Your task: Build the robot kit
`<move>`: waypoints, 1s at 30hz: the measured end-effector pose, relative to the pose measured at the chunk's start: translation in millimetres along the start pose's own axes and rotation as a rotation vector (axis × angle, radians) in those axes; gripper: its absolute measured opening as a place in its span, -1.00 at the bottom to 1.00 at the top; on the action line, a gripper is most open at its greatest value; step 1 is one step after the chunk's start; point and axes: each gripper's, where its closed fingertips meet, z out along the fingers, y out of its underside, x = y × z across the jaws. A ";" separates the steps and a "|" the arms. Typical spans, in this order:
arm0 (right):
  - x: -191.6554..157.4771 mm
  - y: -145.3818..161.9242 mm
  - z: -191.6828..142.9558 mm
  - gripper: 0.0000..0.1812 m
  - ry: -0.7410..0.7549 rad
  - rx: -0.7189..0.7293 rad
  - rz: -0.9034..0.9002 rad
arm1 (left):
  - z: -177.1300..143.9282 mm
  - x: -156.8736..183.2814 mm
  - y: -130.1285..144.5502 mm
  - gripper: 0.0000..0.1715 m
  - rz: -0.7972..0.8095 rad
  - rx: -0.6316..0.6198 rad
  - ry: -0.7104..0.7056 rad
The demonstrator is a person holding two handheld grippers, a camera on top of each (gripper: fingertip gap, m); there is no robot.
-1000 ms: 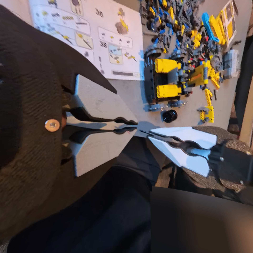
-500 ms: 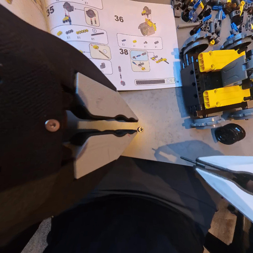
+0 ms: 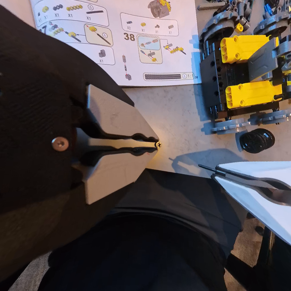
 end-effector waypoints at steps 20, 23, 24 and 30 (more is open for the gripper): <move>4.6 9.6 -9.9 -0.95 0.022 -0.003 0.001 | 15.0 8.2 -14.3 -0.97 -0.108 0.013 0.028; 5.4 12.9 -10.4 -0.95 0.022 -0.017 0.005 | 18.3 13.1 -17.4 -0.96 -0.078 0.013 0.061; 5.6 15.0 -9.9 -0.95 0.020 -0.027 0.009 | 18.5 13.5 -17.4 -0.96 -0.071 0.010 0.062; 5.1 25.7 -4.1 -0.95 0.008 -0.083 0.013 | 15.2 17.2 -17.0 -0.89 -0.014 -0.001 0.064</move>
